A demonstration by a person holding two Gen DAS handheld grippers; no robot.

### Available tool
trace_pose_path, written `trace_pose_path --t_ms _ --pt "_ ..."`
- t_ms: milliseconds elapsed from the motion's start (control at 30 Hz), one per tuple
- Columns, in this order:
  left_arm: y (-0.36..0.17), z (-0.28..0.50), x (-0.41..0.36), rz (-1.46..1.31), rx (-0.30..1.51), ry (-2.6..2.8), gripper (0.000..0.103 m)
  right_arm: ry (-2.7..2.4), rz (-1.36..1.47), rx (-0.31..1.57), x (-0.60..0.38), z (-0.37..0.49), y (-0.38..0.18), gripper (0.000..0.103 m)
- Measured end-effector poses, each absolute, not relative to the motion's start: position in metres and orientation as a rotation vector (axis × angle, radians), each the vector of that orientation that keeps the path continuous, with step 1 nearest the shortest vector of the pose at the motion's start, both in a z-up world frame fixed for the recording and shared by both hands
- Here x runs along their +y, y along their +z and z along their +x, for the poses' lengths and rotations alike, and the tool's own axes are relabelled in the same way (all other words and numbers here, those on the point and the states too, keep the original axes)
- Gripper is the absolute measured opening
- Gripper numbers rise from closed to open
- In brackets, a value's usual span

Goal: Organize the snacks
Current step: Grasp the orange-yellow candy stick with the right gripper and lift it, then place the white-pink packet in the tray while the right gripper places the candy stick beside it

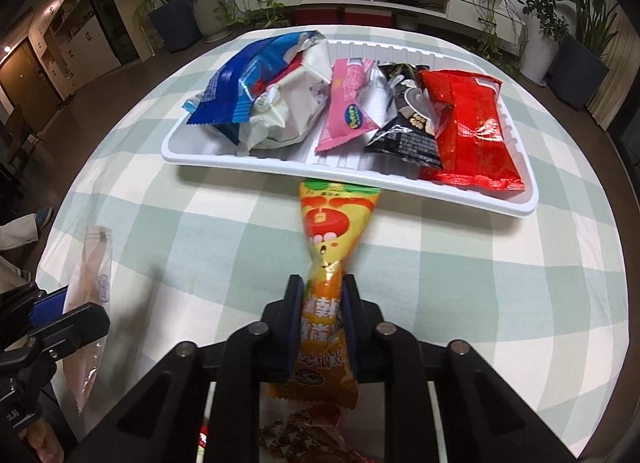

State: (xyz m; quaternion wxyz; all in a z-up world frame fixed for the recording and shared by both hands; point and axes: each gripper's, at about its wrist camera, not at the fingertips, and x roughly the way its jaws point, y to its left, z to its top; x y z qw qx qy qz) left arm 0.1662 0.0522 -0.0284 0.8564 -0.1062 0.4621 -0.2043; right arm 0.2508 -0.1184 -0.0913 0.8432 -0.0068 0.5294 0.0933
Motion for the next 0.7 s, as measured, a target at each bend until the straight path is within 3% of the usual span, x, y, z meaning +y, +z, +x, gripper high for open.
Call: trace_pose_path --t_ms 700 --pt "-0.001 0.177 0.035 -0.199 0.926 -0.461 0.021 0.284 0.283 0.983 -0.164 0.237 -0.036 0.015"
